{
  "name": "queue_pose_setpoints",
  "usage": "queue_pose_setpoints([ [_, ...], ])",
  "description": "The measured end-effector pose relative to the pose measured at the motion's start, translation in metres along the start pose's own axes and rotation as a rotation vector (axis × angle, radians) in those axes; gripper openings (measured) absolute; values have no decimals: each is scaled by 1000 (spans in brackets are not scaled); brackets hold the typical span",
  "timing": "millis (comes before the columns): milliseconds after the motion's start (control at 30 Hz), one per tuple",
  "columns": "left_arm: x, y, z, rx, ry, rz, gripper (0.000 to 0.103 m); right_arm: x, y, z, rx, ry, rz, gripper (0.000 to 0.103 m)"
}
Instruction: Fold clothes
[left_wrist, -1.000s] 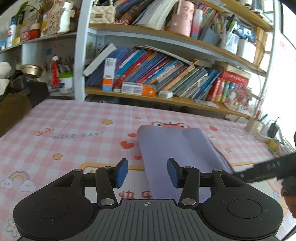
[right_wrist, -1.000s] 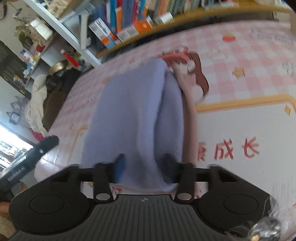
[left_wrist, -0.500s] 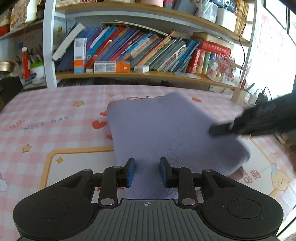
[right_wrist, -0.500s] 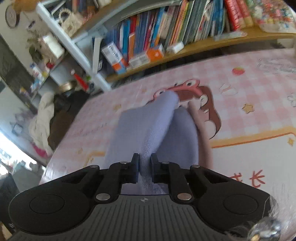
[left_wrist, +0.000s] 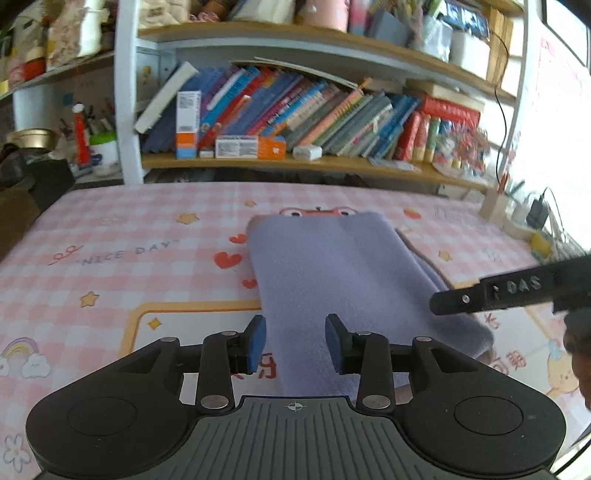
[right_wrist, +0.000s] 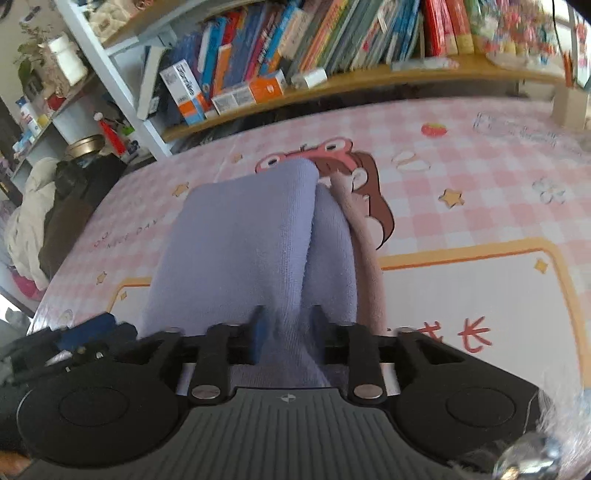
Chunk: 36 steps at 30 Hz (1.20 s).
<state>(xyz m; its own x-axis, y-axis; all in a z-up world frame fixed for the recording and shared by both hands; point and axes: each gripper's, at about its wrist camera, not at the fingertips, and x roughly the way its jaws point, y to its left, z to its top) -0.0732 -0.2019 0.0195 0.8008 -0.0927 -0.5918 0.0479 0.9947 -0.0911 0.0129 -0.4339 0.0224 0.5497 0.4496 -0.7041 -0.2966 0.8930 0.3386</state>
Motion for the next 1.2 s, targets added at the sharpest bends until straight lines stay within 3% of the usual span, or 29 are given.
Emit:
queue_pose_setpoints([
  [100,-11,0,-3,-2,-1,-5,38,-16,7,-9,-33,-17,-40,54],
  [167,-17,-1,-8,0,4,-14,51,-25,11,-16,-55,-21,-71,62],
  [300,-19,-3,-14,18,40,-25,53,-36,16,-35,-70,-14,-137,73],
  [500,-18,-5,-22,50,87,-64,75,-45,18,-53,-24,-9,-181,84],
  [733,-19,1,-32,70,130,-83,89,-48,21,-72,38,23,-260,87],
  [1200,-16,19,-44,0,204,-145,93,-47,37,-91,50,69,-300,92],
])
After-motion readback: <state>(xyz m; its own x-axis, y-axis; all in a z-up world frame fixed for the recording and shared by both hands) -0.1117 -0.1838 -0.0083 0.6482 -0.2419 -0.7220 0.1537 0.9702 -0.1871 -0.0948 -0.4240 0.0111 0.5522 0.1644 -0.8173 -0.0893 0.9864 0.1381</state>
